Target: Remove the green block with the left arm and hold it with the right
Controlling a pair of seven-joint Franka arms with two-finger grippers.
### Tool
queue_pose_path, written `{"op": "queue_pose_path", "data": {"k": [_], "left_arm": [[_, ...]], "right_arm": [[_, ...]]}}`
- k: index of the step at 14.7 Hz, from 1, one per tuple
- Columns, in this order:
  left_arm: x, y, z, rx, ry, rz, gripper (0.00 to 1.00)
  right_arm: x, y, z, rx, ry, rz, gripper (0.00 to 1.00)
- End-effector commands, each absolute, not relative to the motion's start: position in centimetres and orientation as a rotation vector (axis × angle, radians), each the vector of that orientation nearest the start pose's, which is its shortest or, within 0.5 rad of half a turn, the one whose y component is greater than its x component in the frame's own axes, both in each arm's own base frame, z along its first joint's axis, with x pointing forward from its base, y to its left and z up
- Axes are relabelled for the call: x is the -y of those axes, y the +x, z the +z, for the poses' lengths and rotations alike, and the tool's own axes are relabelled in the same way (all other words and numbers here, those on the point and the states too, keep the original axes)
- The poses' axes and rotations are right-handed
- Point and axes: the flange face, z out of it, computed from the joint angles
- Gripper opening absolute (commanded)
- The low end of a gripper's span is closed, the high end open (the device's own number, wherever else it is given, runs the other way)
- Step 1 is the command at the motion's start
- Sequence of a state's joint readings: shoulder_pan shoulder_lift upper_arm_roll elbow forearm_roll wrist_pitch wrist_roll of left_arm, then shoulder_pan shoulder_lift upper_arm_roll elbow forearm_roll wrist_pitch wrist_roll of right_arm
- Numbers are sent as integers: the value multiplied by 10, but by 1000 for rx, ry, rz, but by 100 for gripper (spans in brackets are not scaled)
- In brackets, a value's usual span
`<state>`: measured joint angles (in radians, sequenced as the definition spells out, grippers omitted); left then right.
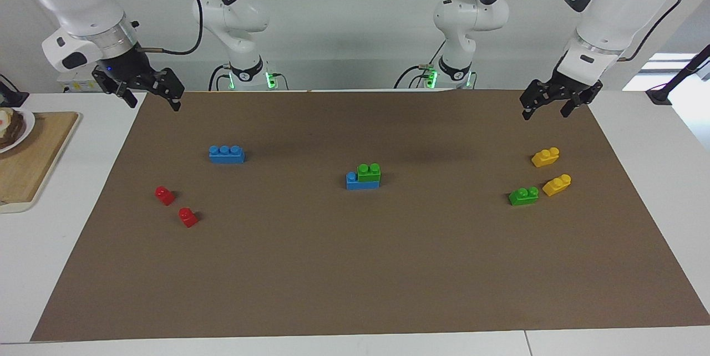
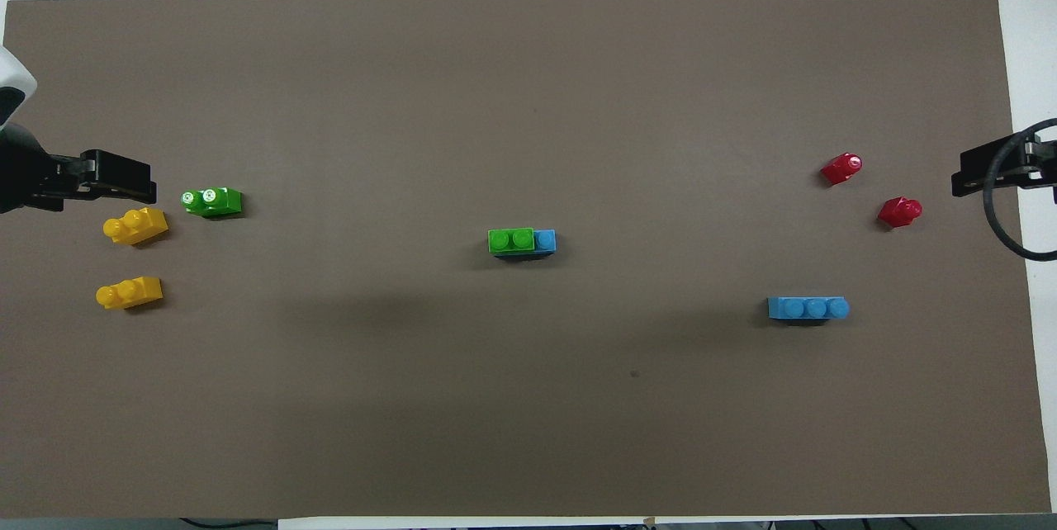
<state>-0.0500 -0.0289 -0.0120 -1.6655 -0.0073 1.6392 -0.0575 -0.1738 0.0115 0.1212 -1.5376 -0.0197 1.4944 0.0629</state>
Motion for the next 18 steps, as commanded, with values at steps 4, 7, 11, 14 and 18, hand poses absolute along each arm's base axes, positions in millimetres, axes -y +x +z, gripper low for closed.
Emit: {"op": "queue_pose_path", "data": {"k": [4, 7, 11, 14, 18], "left_arm": [[33, 545, 605, -25, -3133, -20, 100], [33, 541, 604, -8, -3133, -18, 100], [34, 538, 609, -8, -3133, -30, 100], [30, 532, 611, -3, -3132, -3, 100], [41, 530, 612, 140, -3129, -9, 100]], "right_arm": [[33, 551, 629, -218, -3159, 50, 100], [34, 551, 629, -220, -3159, 53, 100], [34, 552, 630, -222, -3159, 36, 100], [34, 551, 629, -224, -3157, 43, 100], [34, 547, 625, -227, -3159, 58, 100]]}}
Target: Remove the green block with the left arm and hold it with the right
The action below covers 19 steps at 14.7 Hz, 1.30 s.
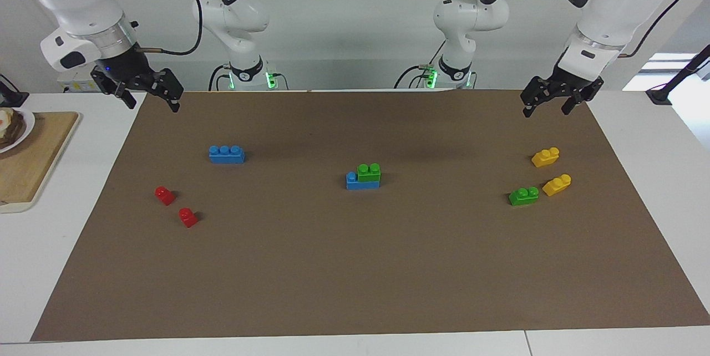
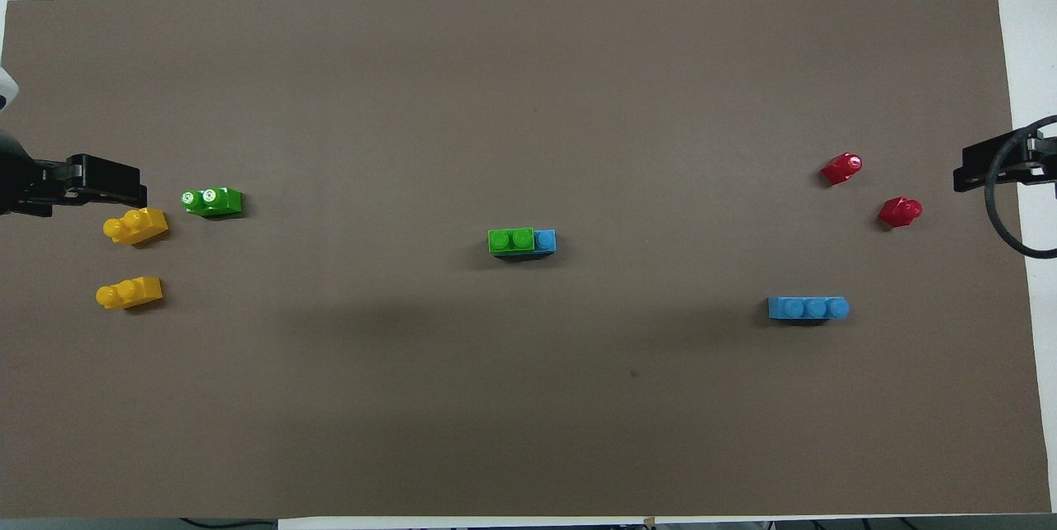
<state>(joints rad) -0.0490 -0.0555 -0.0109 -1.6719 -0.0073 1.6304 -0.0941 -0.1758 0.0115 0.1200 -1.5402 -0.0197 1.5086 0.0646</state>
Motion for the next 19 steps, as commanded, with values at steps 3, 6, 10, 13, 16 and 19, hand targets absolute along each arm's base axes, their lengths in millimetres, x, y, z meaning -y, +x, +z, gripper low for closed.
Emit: {"op": "queue_pose_path", "data": {"k": [3, 6, 10, 13, 16, 19], "left_arm": [[60, 528, 610, 227, -3123, -1, 100], [80, 528, 601, 474, -3103, 12, 100], [111, 531, 587, 944, -3011, 35, 100], [126, 538, 575, 1300, -2900, 46, 100], [158, 542, 553, 1510, -2779, 71, 100], [166, 550, 534, 1798, -2633, 34, 100]], "right_arm": [[33, 547, 622, -253, -3156, 62, 100], [23, 548, 622, -421, -3139, 50, 100], [-3, 550, 623, -959, -2984, 32, 100], [-30, 549, 617, -1380, -2770, 88, 100], [-55, 550, 606, -1641, -2550, 154, 100], [-82, 551, 580, -1769, -2367, 234, 100]]}}
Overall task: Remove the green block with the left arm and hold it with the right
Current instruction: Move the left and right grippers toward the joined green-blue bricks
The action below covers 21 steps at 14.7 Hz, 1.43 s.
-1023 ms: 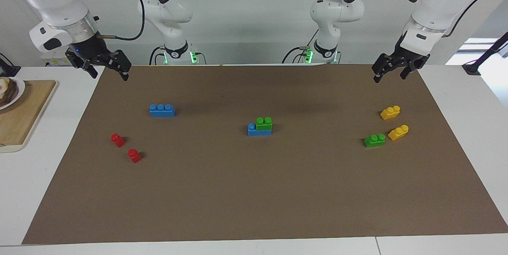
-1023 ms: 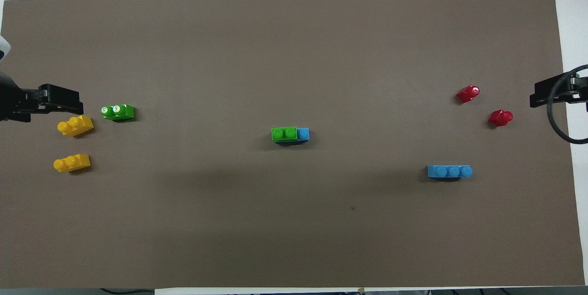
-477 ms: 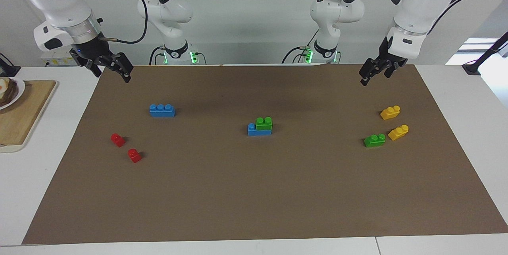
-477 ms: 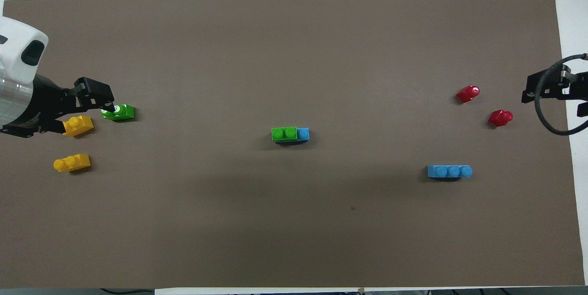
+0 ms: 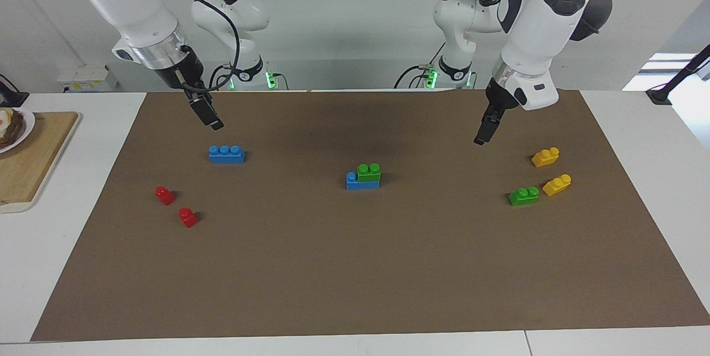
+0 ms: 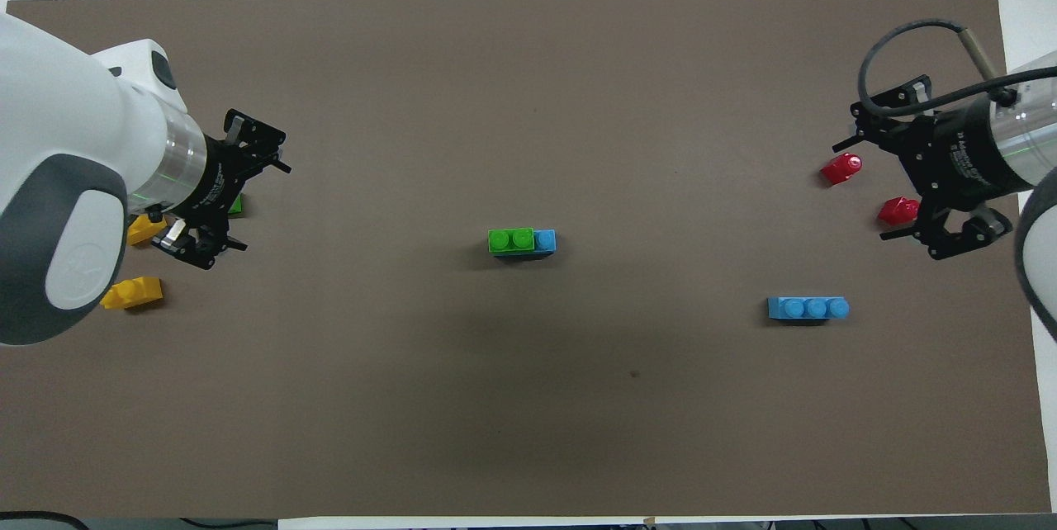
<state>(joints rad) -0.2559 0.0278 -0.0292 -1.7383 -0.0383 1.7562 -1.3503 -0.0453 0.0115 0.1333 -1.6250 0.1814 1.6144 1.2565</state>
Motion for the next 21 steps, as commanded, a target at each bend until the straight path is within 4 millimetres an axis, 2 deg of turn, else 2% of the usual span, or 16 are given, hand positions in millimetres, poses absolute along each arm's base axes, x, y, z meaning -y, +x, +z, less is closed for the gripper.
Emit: {"op": "queue_pose_path", "data": {"k": [1, 3, 4, 6, 7, 9, 10, 12, 14, 17, 18, 20, 21], "left_arm": [[171, 552, 524, 1847, -2606, 28, 100], [188, 554, 506, 1880, -2560, 52, 100], [191, 556, 503, 1914, -2536, 48, 100], [211, 556, 495, 1955, -2495, 54, 100], [230, 560, 490, 1973, -2478, 54, 100], [251, 570, 484, 2048, -2415, 64, 100], [269, 575, 481, 2060, -2403, 66, 100], [279, 584, 477, 2119, -2348, 91, 100], [286, 588, 478, 2132, -2340, 103, 100], [309, 592, 463, 2170, -2282, 111, 100], [311, 590, 462, 2205, -2251, 110, 100], [326, 573, 447, 2189, -2227, 121, 100], [327, 573, 446, 2227, -2200, 116, 100]], "right_arm": [[-97, 551, 572, -1789, -2332, 241, 100], [-124, 554, 553, -1804, -2302, 281, 100], [-137, 557, 539, -1826, -2286, 314, 100], [-159, 561, 514, -1849, -2253, 401, 100], [-166, 560, 502, -1846, -2255, 422, 100], [-181, 557, 477, -1852, -2197, 486, 100], [-189, 556, 465, -1867, -2152, 511, 100], [-211, 553, 445, -1883, -2111, 515, 100], [-225, 553, 433, -1887, -2104, 515, 100], [-242, 556, 420, -1901, -2070, 489, 100], [-249, 557, 415, -1907, -2057, 476, 100], [-254, 557, 407, -1903, -2046, 448, 100], [-256, 554, 400, -1905, -2042, 431, 100]]}}
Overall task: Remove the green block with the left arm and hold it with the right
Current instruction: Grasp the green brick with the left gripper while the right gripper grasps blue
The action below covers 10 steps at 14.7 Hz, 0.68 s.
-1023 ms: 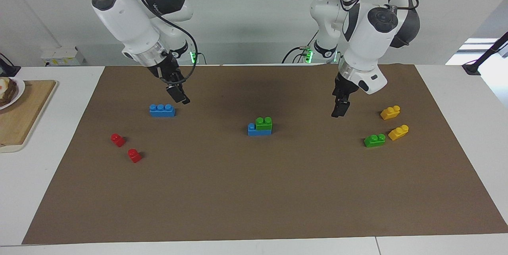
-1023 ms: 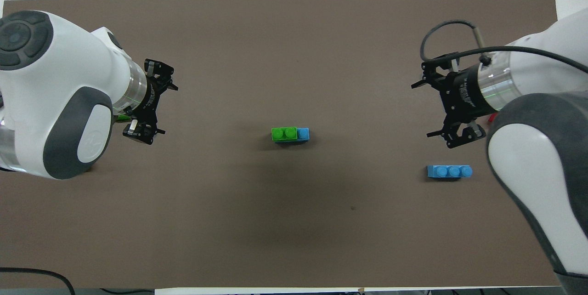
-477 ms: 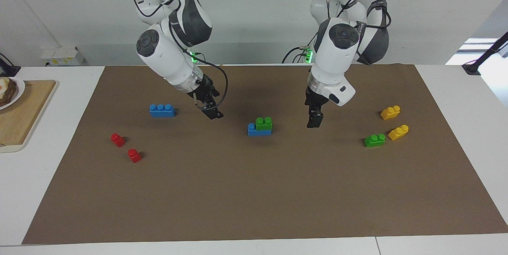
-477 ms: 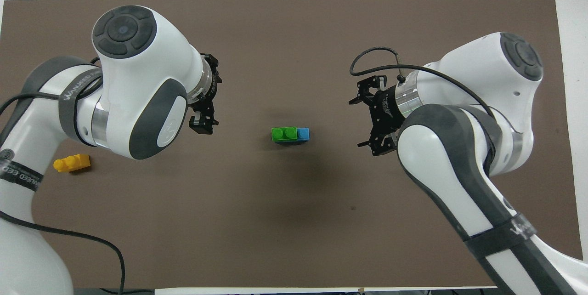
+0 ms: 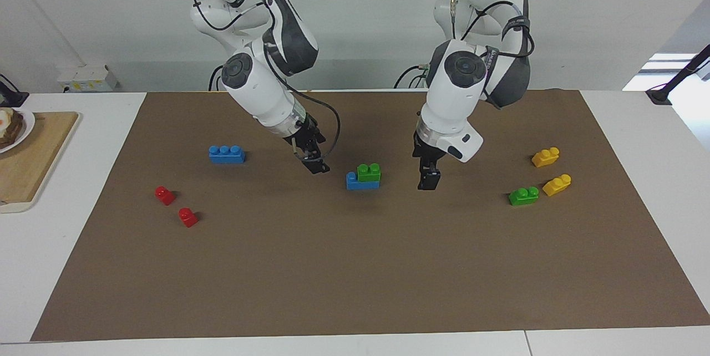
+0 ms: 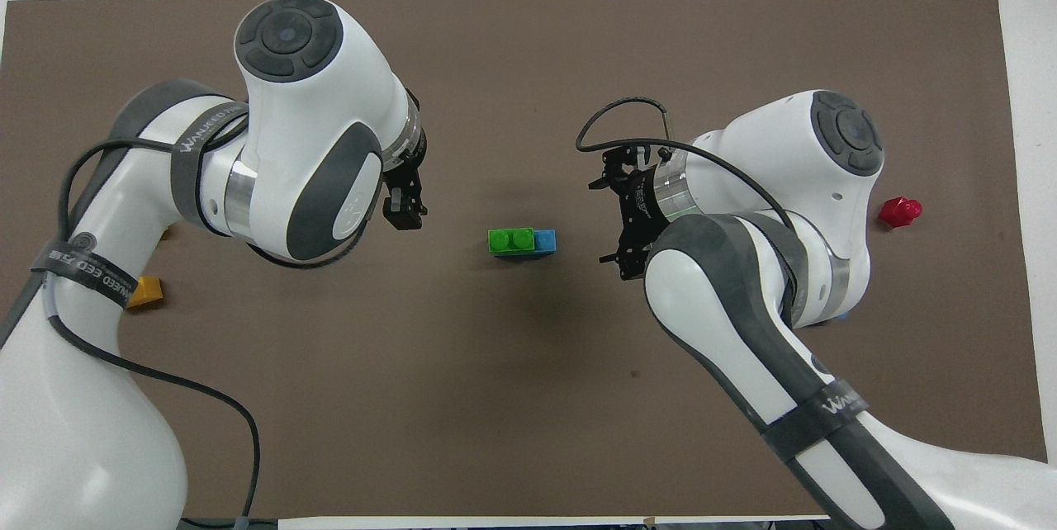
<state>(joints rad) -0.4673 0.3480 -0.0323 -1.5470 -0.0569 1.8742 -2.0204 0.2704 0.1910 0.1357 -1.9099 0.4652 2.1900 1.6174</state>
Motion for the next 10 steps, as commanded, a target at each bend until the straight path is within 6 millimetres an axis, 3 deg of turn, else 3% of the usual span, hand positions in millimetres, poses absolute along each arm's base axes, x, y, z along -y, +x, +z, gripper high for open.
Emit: {"op": "queue_pose_path", "data": {"k": [1, 6, 10], "left_arm": [[332, 570, 443, 2257, -2168, 115, 100], [377, 533, 400, 2251, -2156, 108, 100], [376, 528, 388, 2265, -2145, 106, 100]], "right_arm": [[-260, 549, 389, -1904, -2045, 415, 100], [-269, 547, 365, -1910, -2064, 420, 100], [-274, 560, 336, -1922, -2037, 382, 100]]}}
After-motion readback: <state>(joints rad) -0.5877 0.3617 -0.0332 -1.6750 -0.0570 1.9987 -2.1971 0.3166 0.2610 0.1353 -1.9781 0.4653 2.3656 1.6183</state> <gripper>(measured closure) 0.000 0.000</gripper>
